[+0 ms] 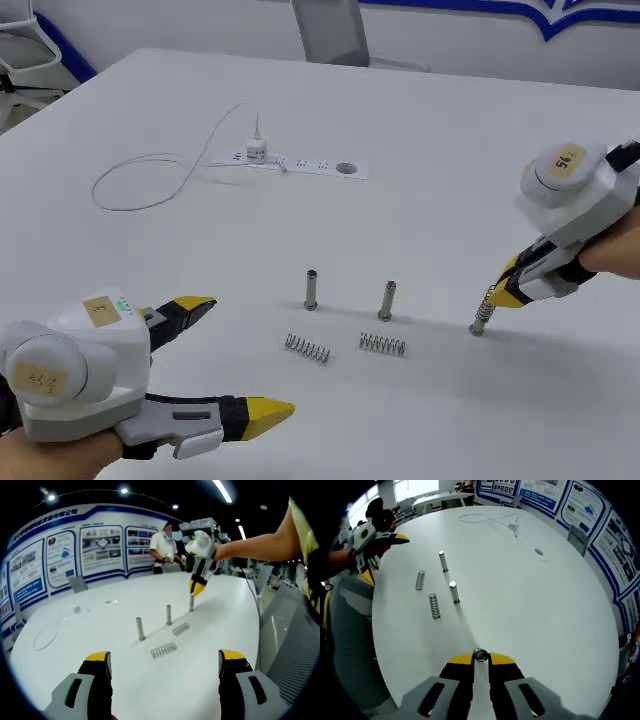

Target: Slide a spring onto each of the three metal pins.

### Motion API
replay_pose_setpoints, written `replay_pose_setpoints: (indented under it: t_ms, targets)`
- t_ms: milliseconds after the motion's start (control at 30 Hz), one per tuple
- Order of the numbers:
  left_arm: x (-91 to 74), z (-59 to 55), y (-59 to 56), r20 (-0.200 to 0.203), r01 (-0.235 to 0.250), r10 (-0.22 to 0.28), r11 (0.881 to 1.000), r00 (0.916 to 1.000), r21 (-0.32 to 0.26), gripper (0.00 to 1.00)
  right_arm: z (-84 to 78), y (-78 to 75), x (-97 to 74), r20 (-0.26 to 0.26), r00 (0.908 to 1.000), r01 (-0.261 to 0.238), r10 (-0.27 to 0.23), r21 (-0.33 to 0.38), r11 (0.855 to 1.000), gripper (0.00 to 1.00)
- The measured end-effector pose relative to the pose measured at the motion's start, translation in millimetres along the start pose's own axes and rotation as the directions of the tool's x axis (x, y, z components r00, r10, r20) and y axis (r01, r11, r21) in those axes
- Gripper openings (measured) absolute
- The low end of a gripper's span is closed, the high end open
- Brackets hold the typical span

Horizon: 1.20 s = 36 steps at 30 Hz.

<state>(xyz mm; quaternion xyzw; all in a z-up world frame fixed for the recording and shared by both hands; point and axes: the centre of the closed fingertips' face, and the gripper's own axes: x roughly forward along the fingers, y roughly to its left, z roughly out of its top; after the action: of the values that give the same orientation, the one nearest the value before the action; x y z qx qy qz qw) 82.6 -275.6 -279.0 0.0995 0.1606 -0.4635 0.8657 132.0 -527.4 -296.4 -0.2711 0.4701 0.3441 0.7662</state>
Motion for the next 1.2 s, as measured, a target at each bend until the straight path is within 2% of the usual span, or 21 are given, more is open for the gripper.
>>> replay_pose_setpoints:
  t_ms: [367,633,1033,1200]
  targets:
    - [0.4,0.8,-1.0,0.003,0.003,-0.003,1.000,1.0000,-0.001,0.90,-4.8,5.2,15.0,-0.006,0.9999,-0.014,0.014,0.030,0.999,0.12]
    - [-1.0,0.9,1.2,0.001,0.000,0.000,1.000,1.0000,0.001,0.90,-1.2,6.0,15.6,0.023,0.9997,-0.012,0.011,0.039,0.999,0.14]
    - [-0.1,3.2,-0.6,0.003,0.005,-0.005,1.000,1.0000,0.007,0.90,11.5,7.3,-8.8,0.100,0.9945,0.028,-0.030,0.016,0.999,0.19]
    - [0.9,3.6,-1.5,0.004,0.008,-0.008,1.000,1.0000,0.009,0.90,24.5,19.3,-16.1,0.143,0.9893,0.028,-0.026,-0.012,1.000,0.19]
